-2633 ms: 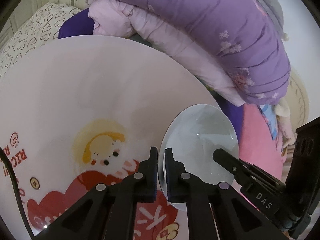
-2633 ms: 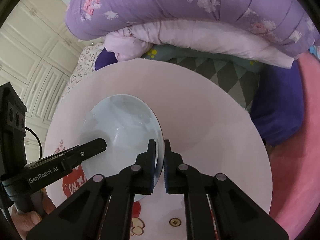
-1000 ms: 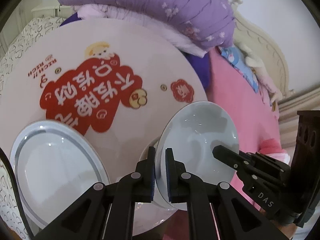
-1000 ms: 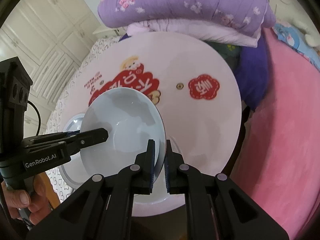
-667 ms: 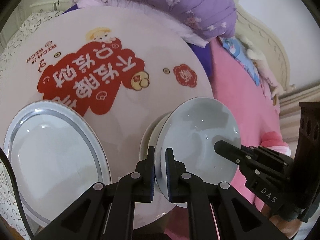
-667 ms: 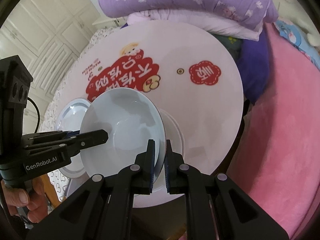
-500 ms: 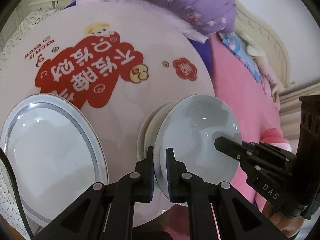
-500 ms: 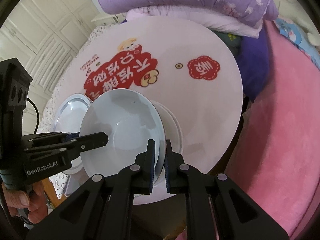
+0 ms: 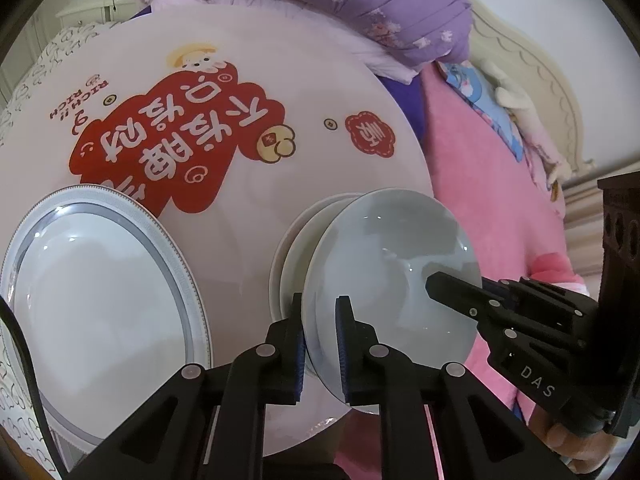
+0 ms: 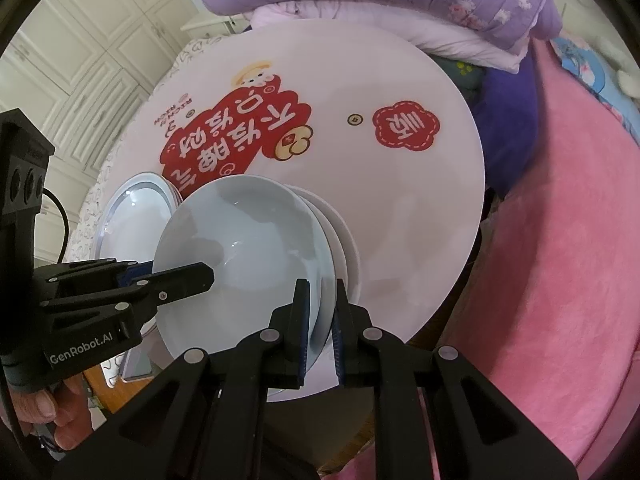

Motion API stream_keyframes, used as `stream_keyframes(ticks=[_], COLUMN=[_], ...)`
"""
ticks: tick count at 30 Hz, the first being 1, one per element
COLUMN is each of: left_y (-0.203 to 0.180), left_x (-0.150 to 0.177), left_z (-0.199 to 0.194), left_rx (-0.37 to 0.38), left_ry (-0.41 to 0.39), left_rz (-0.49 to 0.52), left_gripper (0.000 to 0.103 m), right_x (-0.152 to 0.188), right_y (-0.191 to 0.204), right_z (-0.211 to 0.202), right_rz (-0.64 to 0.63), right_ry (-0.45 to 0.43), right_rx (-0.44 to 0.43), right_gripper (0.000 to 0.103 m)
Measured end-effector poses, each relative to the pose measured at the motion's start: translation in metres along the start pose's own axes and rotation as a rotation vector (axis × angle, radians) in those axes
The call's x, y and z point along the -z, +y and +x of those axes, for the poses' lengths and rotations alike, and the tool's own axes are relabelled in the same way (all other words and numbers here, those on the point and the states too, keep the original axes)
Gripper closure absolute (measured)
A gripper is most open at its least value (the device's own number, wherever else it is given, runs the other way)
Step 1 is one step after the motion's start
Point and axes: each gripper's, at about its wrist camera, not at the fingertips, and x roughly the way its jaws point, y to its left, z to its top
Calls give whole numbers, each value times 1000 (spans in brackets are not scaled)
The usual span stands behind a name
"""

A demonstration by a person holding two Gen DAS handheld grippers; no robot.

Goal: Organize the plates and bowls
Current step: 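Carry the small white bowl with the left tool and lower it into the nested bowls, then open the left tool and lift it off the bowl stack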

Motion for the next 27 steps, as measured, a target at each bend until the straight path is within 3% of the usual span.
stream_keyframes(ticks=[6, 11, 15, 17, 24, 27], left_y=[-1, -5, -5, -5, -3, 0], left_x=[0, -1, -2, -2, -5, -6], left_z=[-1, 0, 0, -1, -7, -9], left_rx=[0, 6, 8, 3, 9, 8], left_ry=[5, 22, 25, 13, 8, 3], left_rz=[-4, 0, -9, -7, -5, -5], left_gripper=[87, 80, 78, 77, 74, 74], right_x=[-1, -1, -2, -3, -5, -5], right_y=[5, 11, 10, 9, 5, -2], right_z=[1, 1, -1, -2, -3, -6], right_rz=[-16, -29, -12, -2, 17, 45], right_ry=[14, 17, 7, -2, -13, -44], right_rx=[8, 2, 3, 9, 4, 17], right_gripper=[84, 67, 63, 55, 53, 32])
